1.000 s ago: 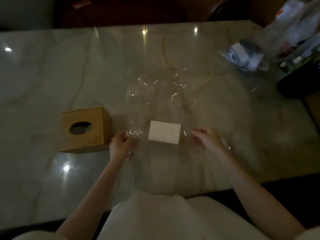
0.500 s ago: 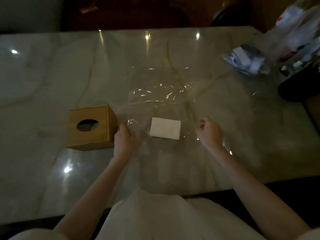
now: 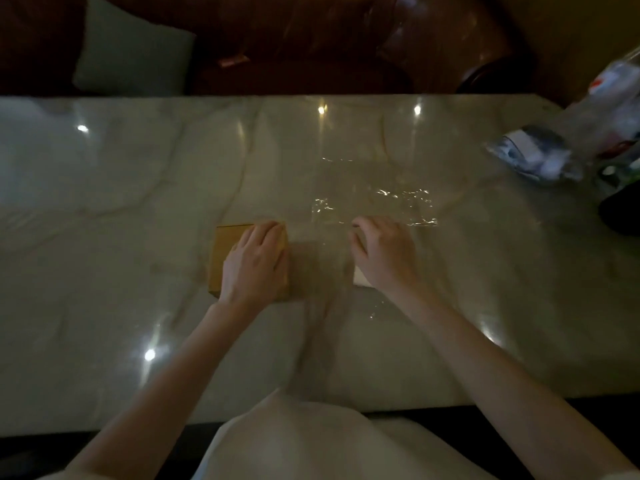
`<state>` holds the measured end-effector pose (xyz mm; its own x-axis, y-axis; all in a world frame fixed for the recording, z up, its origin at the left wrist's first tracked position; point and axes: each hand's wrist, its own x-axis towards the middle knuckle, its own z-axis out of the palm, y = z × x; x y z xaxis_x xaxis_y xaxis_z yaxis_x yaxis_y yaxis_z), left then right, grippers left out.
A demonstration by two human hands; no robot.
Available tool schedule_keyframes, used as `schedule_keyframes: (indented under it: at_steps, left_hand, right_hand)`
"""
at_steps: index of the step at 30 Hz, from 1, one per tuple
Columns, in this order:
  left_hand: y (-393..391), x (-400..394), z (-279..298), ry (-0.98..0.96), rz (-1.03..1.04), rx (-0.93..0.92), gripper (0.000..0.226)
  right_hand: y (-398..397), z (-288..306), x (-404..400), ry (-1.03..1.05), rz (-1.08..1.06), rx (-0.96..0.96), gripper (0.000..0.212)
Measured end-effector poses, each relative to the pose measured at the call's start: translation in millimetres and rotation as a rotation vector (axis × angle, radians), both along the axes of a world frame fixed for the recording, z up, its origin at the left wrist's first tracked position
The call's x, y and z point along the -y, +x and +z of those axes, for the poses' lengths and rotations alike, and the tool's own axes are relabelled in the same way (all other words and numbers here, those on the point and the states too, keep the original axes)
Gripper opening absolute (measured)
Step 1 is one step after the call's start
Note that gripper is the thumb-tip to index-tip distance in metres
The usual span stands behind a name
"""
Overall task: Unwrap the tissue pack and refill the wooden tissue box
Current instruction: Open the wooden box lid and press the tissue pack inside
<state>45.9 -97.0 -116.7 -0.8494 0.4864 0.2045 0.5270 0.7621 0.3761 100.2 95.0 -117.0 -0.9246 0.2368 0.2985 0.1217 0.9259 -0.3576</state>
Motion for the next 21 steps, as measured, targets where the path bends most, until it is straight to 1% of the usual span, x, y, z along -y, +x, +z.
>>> schedule_keyframes:
  at_steps: [3,7,9,11,14,18,19,21]
  left_hand:
    - [-7,33,-6,-0.063,0.04,0.065,0.038]
    - [-16,76,-18,-0.189,0.021,0.074,0.048]
    - [-21,91,-27,-0.26,-0.013,0.096,0.05]
    - [-26,102,-37,-0.299,-0.026,0.15,0.056]
    - [-26,109,-48,-0.35,-0.045,0.21,0.07]
    - [-29,115,-53,-0.386,-0.101,0.14,0.087]
    - [-31,116,-52,-0.4,-0.12,0.127,0.09]
    - [-34,116,-51,-0.411,-0.144,0.115,0.088]
  right_hand:
    - [-7,-8,34,0.01,0.11,-0.022,0.019]
    - [-16,-27,70,-0.006,0.266,0.079,0.032]
    - [-20,-36,82,-0.006,0.342,0.214,0.046]
    - [-23,-45,89,0.048,0.398,0.343,0.06]
    - [-21,-53,88,0.132,0.412,0.405,0.07]
    - [-19,-53,87,0.24,0.426,0.428,0.072]
    - [-19,-53,87,0.261,0.424,0.426,0.072]
    - [-20,-52,87,0.281,0.42,0.425,0.072]
